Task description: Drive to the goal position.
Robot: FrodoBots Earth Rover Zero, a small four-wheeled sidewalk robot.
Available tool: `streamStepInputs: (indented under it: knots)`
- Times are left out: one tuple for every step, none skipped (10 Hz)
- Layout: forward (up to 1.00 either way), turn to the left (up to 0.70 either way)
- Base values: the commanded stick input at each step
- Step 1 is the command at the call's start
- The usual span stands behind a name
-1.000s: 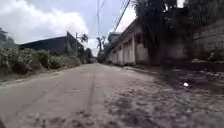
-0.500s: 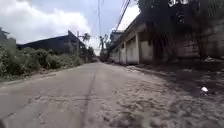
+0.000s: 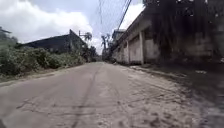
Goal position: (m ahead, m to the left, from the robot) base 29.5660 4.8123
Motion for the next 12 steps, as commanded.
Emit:
streamStepInputs:
  knots:
    - [1.00, -0.03]
    - [1.00, -0.03]
    - [1.00, -0.03]
    - [1.00, -0.03]
    - [1.00, -0.03]
    - [1.00, -0.03]
    - [1.00, -0.03]
    - [1.00, -0.03]
    - [1.00, -0.03]
    - [1.00, -0.03]
    - [1.00, -0.03]
    - [1.00, -0.03]
